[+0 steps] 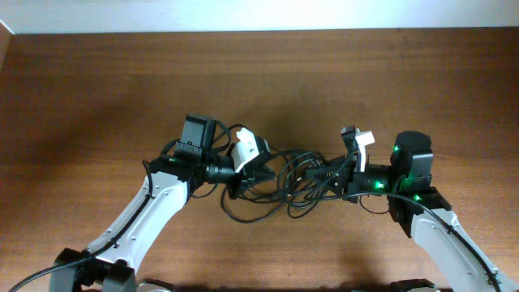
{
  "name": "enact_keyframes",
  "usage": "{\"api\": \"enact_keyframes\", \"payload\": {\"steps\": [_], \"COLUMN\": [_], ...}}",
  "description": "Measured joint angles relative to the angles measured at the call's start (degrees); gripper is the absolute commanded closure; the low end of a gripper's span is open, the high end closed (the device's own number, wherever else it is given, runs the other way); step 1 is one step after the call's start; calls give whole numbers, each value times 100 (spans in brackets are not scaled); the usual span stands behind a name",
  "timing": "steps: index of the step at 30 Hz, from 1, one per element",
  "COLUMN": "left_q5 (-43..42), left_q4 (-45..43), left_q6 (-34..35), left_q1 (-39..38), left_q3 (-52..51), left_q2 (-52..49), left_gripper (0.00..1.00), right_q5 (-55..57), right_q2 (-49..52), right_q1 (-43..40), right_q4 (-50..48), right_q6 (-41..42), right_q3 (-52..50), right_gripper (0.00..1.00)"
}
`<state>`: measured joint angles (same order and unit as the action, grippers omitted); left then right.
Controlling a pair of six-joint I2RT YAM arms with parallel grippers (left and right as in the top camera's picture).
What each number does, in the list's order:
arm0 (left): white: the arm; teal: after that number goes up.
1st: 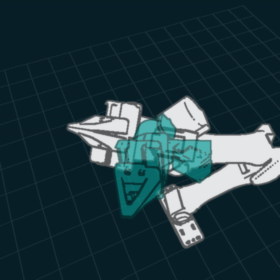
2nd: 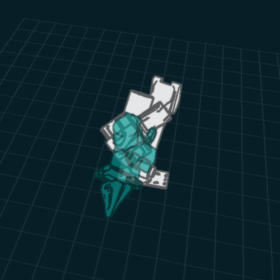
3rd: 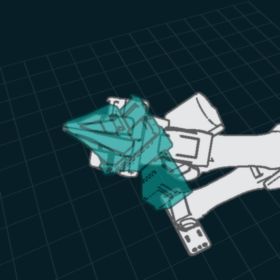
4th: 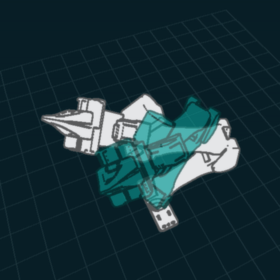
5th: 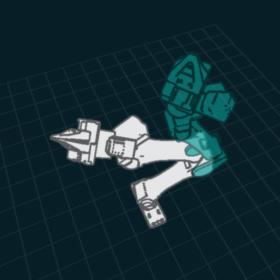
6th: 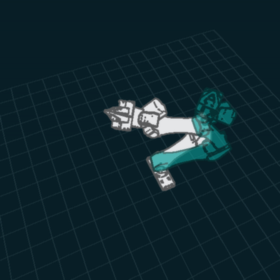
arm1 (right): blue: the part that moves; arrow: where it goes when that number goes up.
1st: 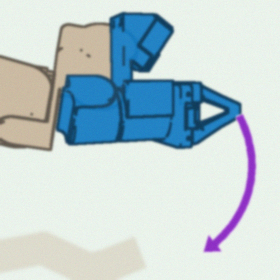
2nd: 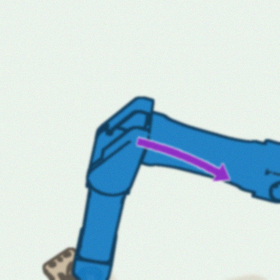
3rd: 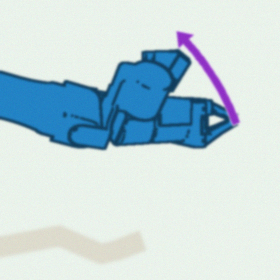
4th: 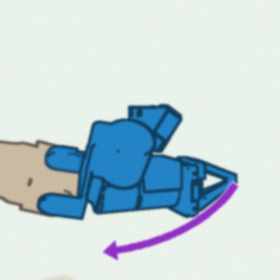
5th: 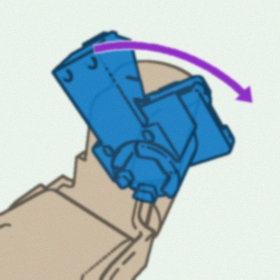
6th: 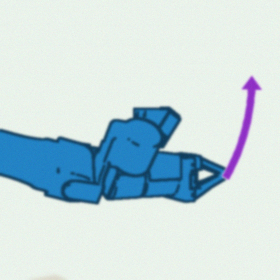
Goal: Untangle cables
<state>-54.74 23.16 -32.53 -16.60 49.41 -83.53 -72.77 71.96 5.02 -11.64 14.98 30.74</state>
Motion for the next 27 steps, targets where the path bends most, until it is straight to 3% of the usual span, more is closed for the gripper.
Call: {"api": "enact_keyframes", "payload": {"steps": [4,10,14,24,26,27], "left_q5": [94,426,809,1241,1266,1268], "left_q4": [7,-203,-162,262,188,70], "left_q6": [376,1145,1290,1480,1725,1941], "left_q1": [0,509,581,581,581,581], "left_q3": [-4,11,33,33,33,33], "left_q2": [160,2253,3279,2896,2699,2612], "left_gripper": [100,100,100,100,100,100], "right_q5": [-46,2,181,1237,1606,1998], "right_q2": [0,0,0,-457,-640,-684], "right_q1": [0,0,0,11,116,273], "right_q4": [111,1091,1292,1314,1749,2457], "right_q6": [170,278,450,1541,1655,1620], "right_q3": [0,15,20,332,682,977], "right_gripper": [1,1,1,1,1,1]}}
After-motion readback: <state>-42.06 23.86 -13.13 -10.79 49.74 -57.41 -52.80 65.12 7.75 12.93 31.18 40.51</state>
